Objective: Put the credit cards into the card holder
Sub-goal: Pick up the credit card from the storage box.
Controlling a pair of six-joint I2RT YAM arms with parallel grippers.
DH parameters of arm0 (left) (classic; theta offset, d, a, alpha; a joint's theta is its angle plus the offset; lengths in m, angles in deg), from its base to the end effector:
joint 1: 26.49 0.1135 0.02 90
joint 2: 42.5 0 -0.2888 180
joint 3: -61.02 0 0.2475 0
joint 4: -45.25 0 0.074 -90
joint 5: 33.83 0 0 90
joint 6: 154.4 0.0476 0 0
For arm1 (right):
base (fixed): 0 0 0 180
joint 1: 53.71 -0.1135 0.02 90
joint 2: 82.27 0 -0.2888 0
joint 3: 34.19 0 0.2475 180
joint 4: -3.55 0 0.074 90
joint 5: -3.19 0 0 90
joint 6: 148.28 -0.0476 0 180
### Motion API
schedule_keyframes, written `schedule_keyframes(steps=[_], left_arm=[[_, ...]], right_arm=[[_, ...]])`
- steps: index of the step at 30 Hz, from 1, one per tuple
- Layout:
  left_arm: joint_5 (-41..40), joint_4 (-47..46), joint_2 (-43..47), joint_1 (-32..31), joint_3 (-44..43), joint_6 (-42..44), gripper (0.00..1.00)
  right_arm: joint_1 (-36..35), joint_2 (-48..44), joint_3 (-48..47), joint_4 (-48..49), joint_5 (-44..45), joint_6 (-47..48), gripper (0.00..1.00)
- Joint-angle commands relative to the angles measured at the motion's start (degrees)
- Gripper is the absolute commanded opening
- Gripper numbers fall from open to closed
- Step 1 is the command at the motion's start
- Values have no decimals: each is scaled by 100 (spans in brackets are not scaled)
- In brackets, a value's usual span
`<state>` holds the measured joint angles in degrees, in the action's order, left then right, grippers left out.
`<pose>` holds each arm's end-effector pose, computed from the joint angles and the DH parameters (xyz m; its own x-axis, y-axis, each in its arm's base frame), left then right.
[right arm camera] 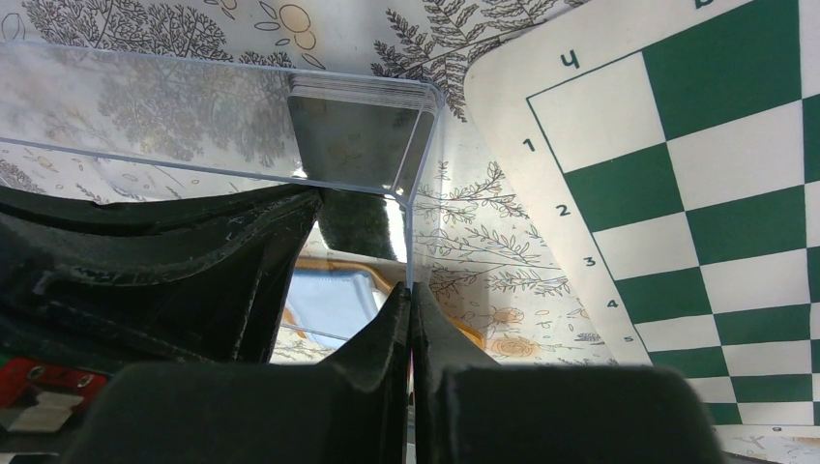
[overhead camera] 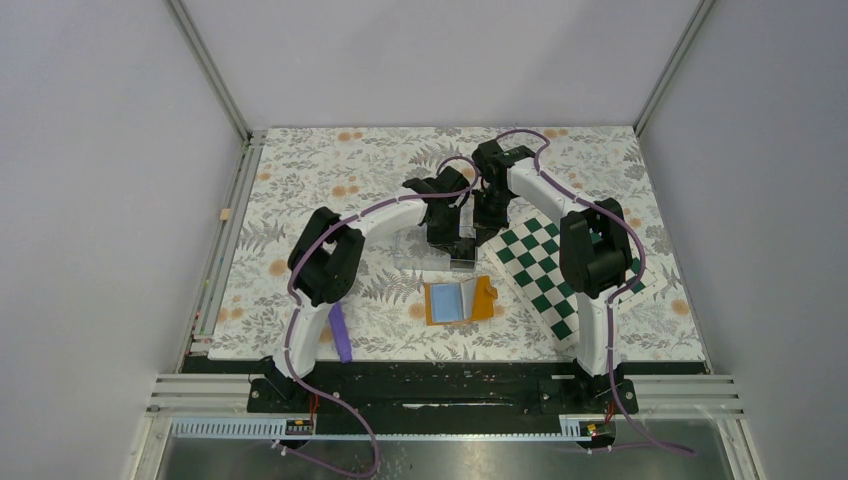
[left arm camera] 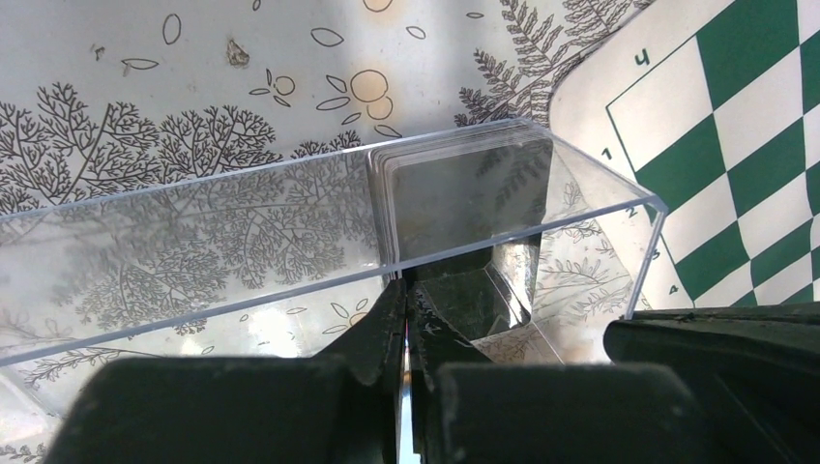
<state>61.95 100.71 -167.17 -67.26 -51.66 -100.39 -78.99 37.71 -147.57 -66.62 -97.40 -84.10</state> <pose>0.3550 -0.3125 0.1875 -0.9649 0.0600 -0.2556 0.1383 0.9437 -0.3006 0.3922 0.1949 0.2176 -0.9917 0.0051 -0.1281 -0.0287 0.9650 0.2607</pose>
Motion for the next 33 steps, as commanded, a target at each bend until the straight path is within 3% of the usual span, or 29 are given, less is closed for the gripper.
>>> schedule_keyframes(steps=[1,26,33], left_arm=[[91,-406,347,-158,-93,91,0],[22,-385,645,-198,-135,226,0],[313,-425,670,-210,-303,349,8]], right_arm=[[-52,17,110,-79,-71,65,0],[-51,7,126,-78,-68,69,0],[-54,8,120,-73,-69,69,0]])
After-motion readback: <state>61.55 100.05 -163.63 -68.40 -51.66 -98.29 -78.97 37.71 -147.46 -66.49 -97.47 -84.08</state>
